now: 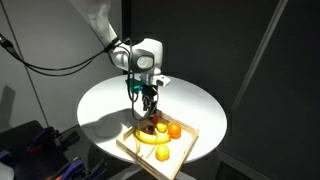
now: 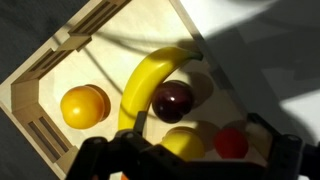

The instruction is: Put the apple in the box

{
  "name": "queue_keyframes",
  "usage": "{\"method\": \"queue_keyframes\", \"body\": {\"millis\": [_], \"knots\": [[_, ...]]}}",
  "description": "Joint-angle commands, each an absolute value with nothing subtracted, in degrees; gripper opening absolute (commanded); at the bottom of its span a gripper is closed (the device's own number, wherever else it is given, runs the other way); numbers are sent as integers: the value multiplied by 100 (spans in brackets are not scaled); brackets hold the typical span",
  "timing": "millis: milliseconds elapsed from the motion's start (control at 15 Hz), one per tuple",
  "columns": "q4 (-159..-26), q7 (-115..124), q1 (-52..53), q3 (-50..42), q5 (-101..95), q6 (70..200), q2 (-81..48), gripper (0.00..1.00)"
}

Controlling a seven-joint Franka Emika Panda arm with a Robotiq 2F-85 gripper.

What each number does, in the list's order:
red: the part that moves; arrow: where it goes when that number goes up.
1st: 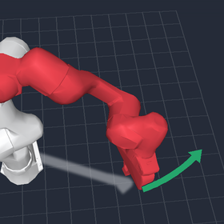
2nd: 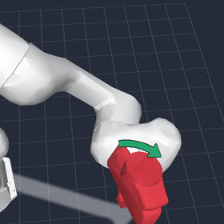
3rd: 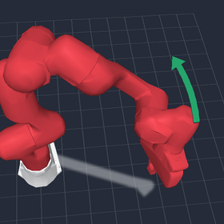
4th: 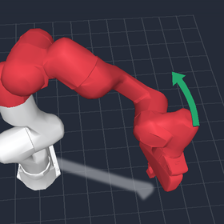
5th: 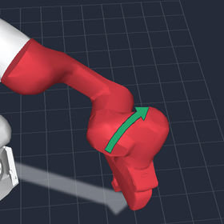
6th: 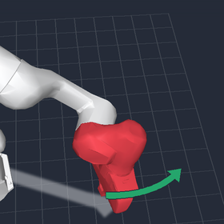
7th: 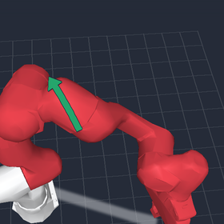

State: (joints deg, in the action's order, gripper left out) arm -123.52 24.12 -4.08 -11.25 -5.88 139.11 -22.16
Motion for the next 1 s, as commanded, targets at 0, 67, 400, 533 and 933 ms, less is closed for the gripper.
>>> {"method": "queue_keyframes", "body": {"millis": [0, 67, 400, 533, 933], "knots": [[-12726, 1827, -376, -919, -421, 13664, -1694, 100], [-12808, 1710, -364, -848, -389, 13588, -1588, 100], [-13204, 1609, -222, -674, -445, 13157, -1045, 100], [-13371, 1704, -164, -629, -485, 12995, -813, 100], [-13844, 1687, -36, -387, -481, 12626, -147, 100]]}}
